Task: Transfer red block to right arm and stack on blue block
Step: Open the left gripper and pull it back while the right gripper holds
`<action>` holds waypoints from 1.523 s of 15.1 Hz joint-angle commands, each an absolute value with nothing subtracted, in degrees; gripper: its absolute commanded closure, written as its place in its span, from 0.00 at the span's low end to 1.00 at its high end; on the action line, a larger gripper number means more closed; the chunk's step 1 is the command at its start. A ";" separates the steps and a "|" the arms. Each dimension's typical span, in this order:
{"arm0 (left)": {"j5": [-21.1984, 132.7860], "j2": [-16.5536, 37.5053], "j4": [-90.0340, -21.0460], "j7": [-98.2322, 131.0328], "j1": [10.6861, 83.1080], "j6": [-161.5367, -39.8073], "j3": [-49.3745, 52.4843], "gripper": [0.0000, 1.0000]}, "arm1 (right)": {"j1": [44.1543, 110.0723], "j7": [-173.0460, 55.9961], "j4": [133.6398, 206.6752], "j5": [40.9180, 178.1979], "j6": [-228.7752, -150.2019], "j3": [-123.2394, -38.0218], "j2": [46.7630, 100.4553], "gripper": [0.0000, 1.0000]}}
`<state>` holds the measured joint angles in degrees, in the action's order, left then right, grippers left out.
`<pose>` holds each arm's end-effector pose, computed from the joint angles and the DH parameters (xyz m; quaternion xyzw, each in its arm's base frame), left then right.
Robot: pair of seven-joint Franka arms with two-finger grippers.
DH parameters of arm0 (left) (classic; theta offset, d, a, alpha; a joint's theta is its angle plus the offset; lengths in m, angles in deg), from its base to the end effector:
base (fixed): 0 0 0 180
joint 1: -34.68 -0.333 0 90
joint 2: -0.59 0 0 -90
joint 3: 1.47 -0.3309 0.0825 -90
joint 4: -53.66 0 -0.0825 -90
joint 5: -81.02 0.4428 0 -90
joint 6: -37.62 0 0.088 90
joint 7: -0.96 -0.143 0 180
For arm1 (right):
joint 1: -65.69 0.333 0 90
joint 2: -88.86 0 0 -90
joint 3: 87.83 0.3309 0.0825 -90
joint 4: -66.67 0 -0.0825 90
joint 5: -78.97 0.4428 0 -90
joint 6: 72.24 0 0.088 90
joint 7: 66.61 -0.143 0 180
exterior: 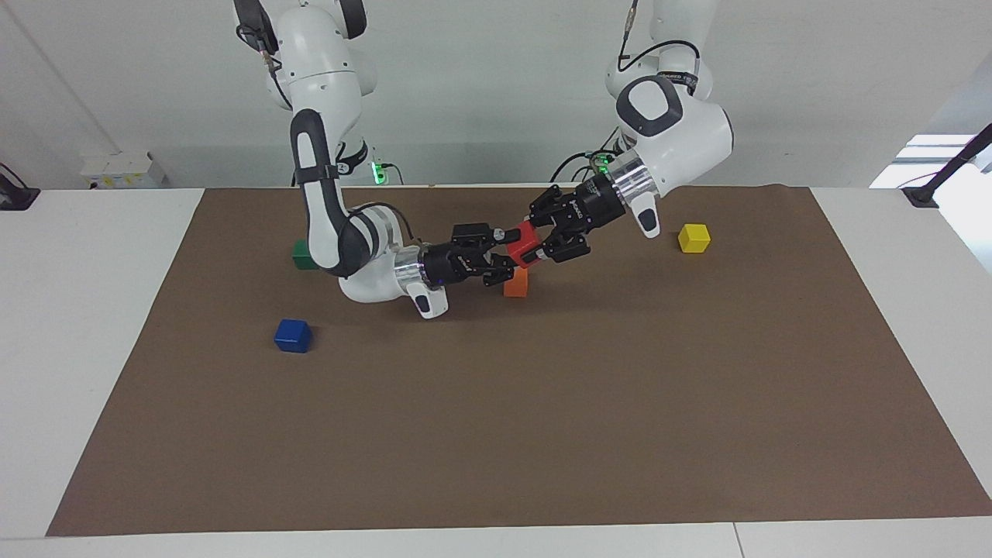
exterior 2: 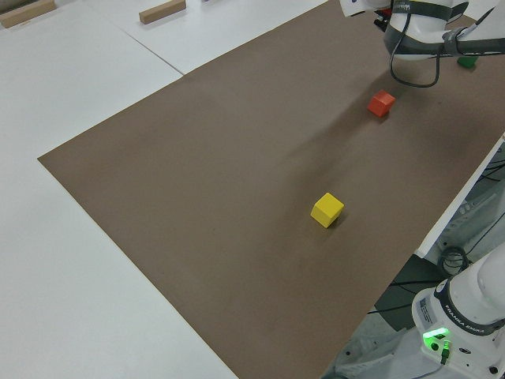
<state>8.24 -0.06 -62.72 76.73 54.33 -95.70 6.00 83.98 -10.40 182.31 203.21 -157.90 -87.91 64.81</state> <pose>0.5629 -0.3354 0.4647 0.5868 0.6342 -0.3049 0.4007 0.6010 0.3277 0.3129 -0.5381 0.0193 -0.0647 0.8402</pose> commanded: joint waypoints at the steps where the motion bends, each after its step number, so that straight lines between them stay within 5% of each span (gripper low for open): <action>1: 7.54 -0.46 -62.62 77.95 55.51 -96.15 6.09 0.00 | 84.41 -6.23 181.54 203.77 -162.42 -87.74 64.25 1.00; 7: 7.63 -1.60 -63.85 77.95 54.37 -93.96 5.74 0.00 | 83.97 -6.05 181.63 203.95 -162.50 -87.74 64.43 1.00; 15: 17.37 -3.45 -64.55 74.88 38.12 -73.75 5.65 0.00 | 84.15 -6.32 181.54 204.13 -165.23 -87.83 64.60 1.00; 23: 42.12 -3.19 -62.80 60.48 30.02 -66.26 5.56 0.00 | 84.41 -9.65 177.59 202.10 -183.42 -87.83 66.10 1.00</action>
